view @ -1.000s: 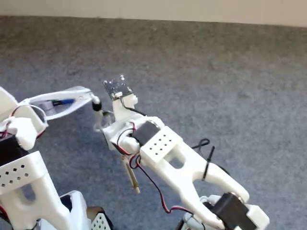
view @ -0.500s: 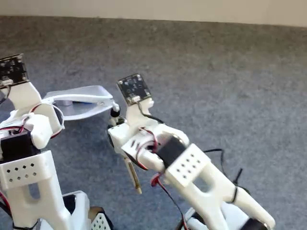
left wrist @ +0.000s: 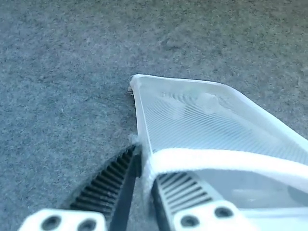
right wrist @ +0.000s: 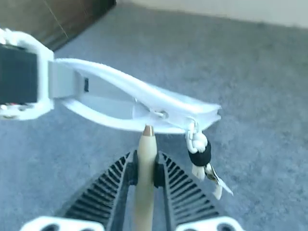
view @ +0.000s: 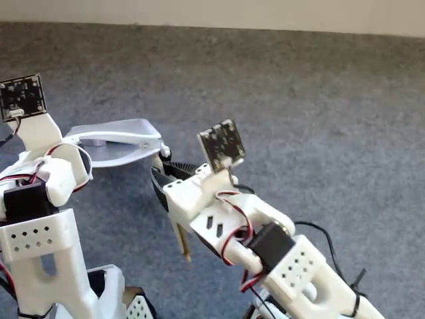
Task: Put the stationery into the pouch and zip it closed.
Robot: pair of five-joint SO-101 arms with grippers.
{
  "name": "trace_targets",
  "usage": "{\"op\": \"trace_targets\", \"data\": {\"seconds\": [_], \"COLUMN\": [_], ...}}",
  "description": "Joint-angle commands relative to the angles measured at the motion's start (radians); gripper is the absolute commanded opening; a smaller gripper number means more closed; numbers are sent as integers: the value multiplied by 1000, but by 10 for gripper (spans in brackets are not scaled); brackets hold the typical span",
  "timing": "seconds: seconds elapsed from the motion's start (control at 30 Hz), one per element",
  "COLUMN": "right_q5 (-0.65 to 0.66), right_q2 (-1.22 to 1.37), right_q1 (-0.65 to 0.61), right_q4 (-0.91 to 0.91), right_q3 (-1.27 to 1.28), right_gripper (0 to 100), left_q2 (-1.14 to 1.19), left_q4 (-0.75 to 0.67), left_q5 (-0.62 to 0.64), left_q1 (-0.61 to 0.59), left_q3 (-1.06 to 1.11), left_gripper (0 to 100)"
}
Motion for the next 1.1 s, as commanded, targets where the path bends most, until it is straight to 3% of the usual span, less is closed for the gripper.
{"op": "trace_targets", "data": {"seconds": [0.0, 0.4, 0.63, 0.9, 1.07], "right_q5": [12, 5, 11, 12, 14], "right_q2": [-93, -226, -231, -226, -229], "right_q1": [8, 4, -74, -91, -87], "right_q4": [-85, -196, -331, -513, -730], "right_q3": [25, 41, 42, 56, 176], "right_gripper": [4, 4, 4, 4, 4], "left_q2": [-36, -36, -36, -36, -36], "left_q4": [0, 0, 0, 0, 3], "left_q5": [-8, -5, -5, -5, -5], "left_q1": [21, 19, 18, 16, 16], "left_q3": [-18, -16, -16, -15, -15], "left_gripper": [7, 7, 7, 7, 7]}}
